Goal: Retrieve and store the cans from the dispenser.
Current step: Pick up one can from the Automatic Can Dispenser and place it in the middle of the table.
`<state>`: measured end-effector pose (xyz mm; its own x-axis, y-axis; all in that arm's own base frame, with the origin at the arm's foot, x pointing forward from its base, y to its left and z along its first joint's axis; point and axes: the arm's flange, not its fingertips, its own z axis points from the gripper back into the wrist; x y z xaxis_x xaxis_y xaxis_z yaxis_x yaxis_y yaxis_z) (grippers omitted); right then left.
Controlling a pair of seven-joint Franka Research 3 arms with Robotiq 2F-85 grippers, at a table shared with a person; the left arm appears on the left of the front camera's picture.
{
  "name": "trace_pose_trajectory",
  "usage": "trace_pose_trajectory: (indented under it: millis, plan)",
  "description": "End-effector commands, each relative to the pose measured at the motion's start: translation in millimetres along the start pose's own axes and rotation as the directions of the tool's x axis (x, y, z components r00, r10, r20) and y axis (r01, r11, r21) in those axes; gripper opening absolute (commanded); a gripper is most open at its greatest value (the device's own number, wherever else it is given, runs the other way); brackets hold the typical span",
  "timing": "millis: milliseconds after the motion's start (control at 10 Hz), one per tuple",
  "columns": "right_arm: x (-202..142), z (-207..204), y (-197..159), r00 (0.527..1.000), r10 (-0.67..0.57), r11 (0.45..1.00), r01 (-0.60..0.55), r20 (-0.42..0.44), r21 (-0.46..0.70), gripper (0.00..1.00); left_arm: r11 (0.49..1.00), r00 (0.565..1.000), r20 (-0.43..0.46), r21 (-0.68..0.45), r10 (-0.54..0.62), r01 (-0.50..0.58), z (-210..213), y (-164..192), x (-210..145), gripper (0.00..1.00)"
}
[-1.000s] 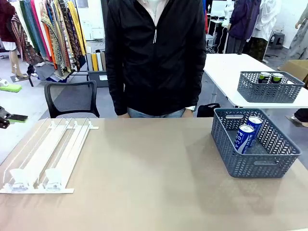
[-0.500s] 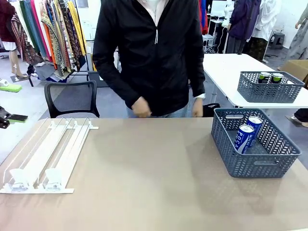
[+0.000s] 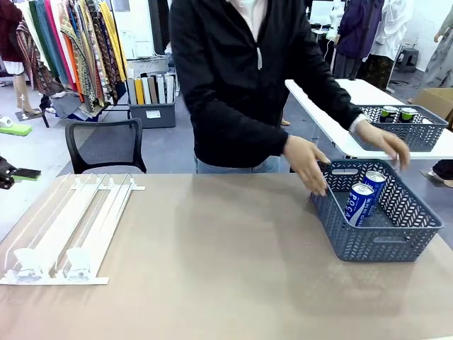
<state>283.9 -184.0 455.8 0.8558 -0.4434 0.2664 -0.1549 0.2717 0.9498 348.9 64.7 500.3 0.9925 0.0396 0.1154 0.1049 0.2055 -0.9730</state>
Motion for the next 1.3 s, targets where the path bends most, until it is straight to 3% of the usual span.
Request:
trace_pose_trajectory:
  millis: [0,1200]
  plan:
    - [3.6,-1.0,3.3,1.0,0.011,1.0,-0.011,0.016,0.026,1.0,1.0,1.0,0.01,-0.015,0.0,0.0,-0.3,-2.6,0.0,1.0]
    - [3.6,-1.0,3.3,1.0,0.011,1.0,-0.011,0.016,0.026,1.0,1.0,1.0,0.01,-0.015,0.0,0.0,-0.3,-2.6,0.0,1.0]
